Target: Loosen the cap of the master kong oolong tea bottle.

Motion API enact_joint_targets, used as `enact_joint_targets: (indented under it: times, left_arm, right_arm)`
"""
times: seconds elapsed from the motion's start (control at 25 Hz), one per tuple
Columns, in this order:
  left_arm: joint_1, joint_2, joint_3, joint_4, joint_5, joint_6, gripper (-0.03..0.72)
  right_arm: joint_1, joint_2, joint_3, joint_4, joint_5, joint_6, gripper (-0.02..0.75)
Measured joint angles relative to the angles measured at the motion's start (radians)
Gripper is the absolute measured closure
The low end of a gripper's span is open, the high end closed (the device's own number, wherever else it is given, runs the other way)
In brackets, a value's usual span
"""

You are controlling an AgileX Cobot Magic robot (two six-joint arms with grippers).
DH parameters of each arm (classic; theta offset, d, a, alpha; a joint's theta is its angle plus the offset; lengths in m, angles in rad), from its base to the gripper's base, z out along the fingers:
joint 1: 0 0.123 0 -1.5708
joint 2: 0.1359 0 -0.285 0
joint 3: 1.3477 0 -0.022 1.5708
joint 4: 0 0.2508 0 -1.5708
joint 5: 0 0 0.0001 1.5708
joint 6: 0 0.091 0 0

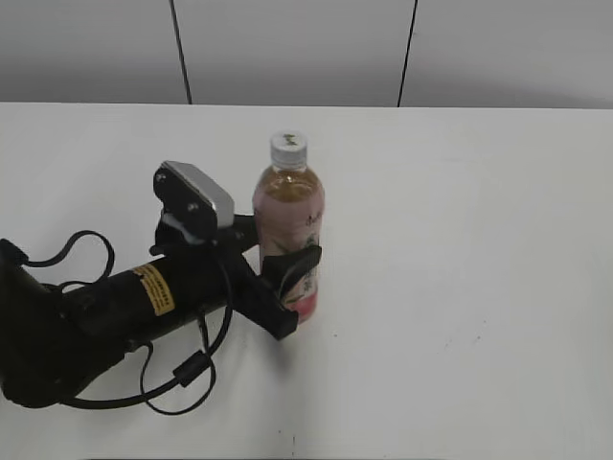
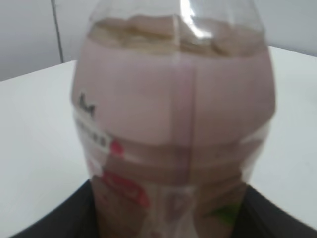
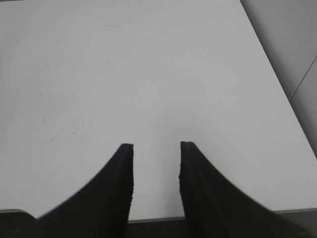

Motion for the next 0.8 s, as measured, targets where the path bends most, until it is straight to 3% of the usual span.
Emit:
enact_joint_targets:
  times: [0.2,0.44,0.8]
  left_arm:
    - [-0.043,-0.032,-0.033,0.103,0.048,-0.024,0.309]
    - [-0.089,-0.031,-0.085,0.108,0.042,-0.039,0.309]
    - [-0.092,0.047,-0.092,0.114,0.031,-0.043,0.309]
  right_arm:
    - [0.000,0.000,0.000,0.000,0.000,0.000,0.490]
    - [0.000,0.000,0.000,0.000,0.000,0.000,0.490]
    - [0.000,0.000,0.000,0.001,0.000,0.000,0.490]
